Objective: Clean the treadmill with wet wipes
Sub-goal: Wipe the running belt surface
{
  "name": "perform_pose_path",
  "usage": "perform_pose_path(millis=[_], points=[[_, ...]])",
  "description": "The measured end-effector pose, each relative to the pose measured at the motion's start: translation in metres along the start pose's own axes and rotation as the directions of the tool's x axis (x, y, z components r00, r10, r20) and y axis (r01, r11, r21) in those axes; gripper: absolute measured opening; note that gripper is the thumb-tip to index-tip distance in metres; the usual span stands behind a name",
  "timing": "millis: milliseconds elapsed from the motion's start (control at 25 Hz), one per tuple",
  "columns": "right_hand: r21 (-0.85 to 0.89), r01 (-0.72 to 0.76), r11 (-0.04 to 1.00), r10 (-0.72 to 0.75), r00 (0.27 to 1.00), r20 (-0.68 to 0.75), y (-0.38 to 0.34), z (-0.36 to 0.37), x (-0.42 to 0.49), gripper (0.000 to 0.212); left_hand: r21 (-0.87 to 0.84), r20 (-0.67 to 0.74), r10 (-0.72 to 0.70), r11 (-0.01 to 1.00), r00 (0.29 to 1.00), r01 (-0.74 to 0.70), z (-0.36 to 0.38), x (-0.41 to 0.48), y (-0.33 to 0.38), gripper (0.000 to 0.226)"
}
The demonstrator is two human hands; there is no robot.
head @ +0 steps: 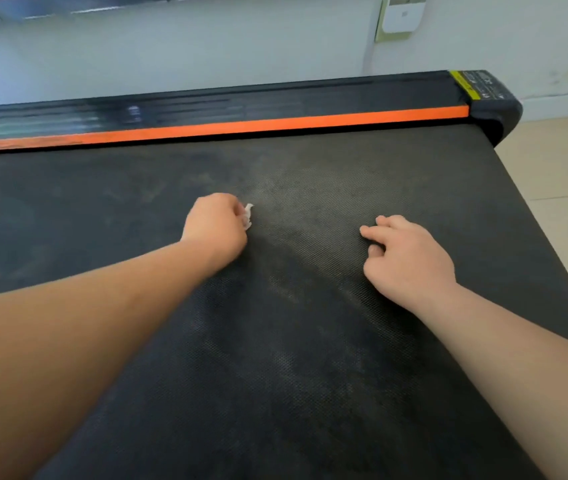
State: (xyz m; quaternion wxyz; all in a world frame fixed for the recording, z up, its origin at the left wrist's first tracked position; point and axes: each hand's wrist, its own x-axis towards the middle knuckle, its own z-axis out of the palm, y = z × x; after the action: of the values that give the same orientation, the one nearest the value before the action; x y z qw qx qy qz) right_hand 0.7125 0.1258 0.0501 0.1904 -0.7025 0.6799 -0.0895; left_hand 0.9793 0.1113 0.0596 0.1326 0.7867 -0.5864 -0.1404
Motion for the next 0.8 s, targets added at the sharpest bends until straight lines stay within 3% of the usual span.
perform_pose_path(millis=[120,200,280,400,520,640,720,800], points=[[-0.017,0.008,1.000,-0.007,0.998,0.058,-0.008,-0.007,0.000,0.035,-0.081,0.129,0.210,0.976,0.969,-0.201,0.008,-0.034,0.027,0.014],[-0.051,0.037,0.998,-0.030,0.991,0.128,-0.009,-0.011,-0.002,0.040,-0.086,0.128,0.278,0.959,0.952,-0.269,0.009,-0.038,0.032,0.013],[-0.070,0.049,0.996,-0.038,0.989,0.141,-0.009,-0.015,-0.001,0.039,-0.060,0.026,0.190,0.980,0.981,-0.188,0.002,-0.019,0.024,0.015],[-0.109,0.064,0.992,-0.063,0.998,0.020,-0.007,-0.018,0.005,0.031,-0.131,-0.048,0.003,0.991,0.999,-0.009,0.000,0.000,0.014,0.016],[-0.144,0.102,0.984,-0.113,0.991,-0.069,-0.001,-0.025,0.031,0.032,-0.131,-0.084,0.082,0.987,0.993,-0.092,0.011,0.021,0.026,0.013],[-0.216,0.217,0.952,-0.209,0.976,0.057,-0.013,-0.035,0.073,0.031,-0.080,-0.081,0.083,0.993,0.993,-0.089,0.014,0.040,0.040,0.014],[-0.264,0.252,0.931,-0.192,0.953,0.234,-0.027,-0.038,0.106,0.057,-0.044,-0.105,0.088,0.995,0.991,-0.093,0.021,0.032,0.051,0.015],[-0.276,0.249,0.928,-0.137,0.919,0.370,-0.034,-0.035,0.127,0.073,-0.069,-0.097,0.176,0.981,0.980,-0.183,0.037,-0.002,0.066,0.015]])
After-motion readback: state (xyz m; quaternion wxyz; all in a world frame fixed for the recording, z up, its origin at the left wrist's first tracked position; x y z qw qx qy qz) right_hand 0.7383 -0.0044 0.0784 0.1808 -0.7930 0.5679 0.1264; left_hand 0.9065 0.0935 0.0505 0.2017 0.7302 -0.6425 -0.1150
